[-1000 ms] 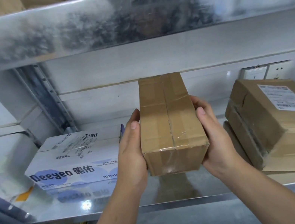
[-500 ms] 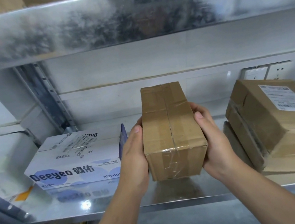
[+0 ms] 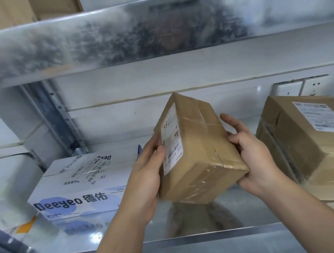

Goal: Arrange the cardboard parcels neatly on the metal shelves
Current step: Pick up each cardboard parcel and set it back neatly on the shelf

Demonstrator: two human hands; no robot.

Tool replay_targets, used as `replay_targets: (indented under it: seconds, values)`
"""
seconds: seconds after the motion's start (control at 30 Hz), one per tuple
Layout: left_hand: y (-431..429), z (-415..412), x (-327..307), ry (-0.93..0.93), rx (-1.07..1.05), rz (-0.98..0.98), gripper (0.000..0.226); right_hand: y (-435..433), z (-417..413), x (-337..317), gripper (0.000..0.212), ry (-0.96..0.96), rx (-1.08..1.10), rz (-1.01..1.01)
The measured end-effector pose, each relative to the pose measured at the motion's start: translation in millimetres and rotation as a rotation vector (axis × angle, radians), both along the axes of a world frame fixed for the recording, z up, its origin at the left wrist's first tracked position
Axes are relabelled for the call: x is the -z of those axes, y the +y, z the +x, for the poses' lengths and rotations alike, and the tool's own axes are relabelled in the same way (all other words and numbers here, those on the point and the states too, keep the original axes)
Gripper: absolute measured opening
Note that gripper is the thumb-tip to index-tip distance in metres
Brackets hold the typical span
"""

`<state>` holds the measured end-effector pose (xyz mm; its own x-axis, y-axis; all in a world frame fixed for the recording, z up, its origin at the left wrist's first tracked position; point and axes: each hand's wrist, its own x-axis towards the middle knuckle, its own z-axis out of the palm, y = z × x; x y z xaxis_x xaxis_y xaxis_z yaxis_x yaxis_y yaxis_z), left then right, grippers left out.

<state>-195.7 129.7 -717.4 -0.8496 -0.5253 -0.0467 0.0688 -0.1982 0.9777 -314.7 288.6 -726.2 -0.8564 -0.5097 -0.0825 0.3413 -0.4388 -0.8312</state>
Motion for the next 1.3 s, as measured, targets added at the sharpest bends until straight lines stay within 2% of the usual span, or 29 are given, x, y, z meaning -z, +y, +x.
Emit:
replay_targets:
  seconds: [0.13, 0.4, 0.63, 0.87, 1.0, 1.3]
  values:
    - [-4, -1, -4, -0.021, -0.109, 0.116, 0.025, 3, -8, 2, 0.053, 0.074, -0.036, 0.158]
    - [0, -10, 8, -0.095, -0.067, 0.103, 0.025, 1, -8, 23, 0.032, 0.162, -0.055, 0.515]
    - [-4, -21, 21, -0.231, -0.098, 0.073, 0.019, -2, -11, 23, 0.046, 0.035, -0.17, 0.562]
    - [-13, -36, 32, -0.322, -0.116, 0.005, 0.013, -5, -24, 28, 0.031, 0.07, -0.238, 0.666]
    - [-15, -42, 40, -0.354, -0.088, -0.031, 0.008, -8, -31, 31, 0.029, 0.081, -0.267, 0.682]
    - [-26, -49, 51, -0.377, -0.022, 0.018, 0.025, -10, -40, 26, 0.027, 0.068, -0.364, 0.732]
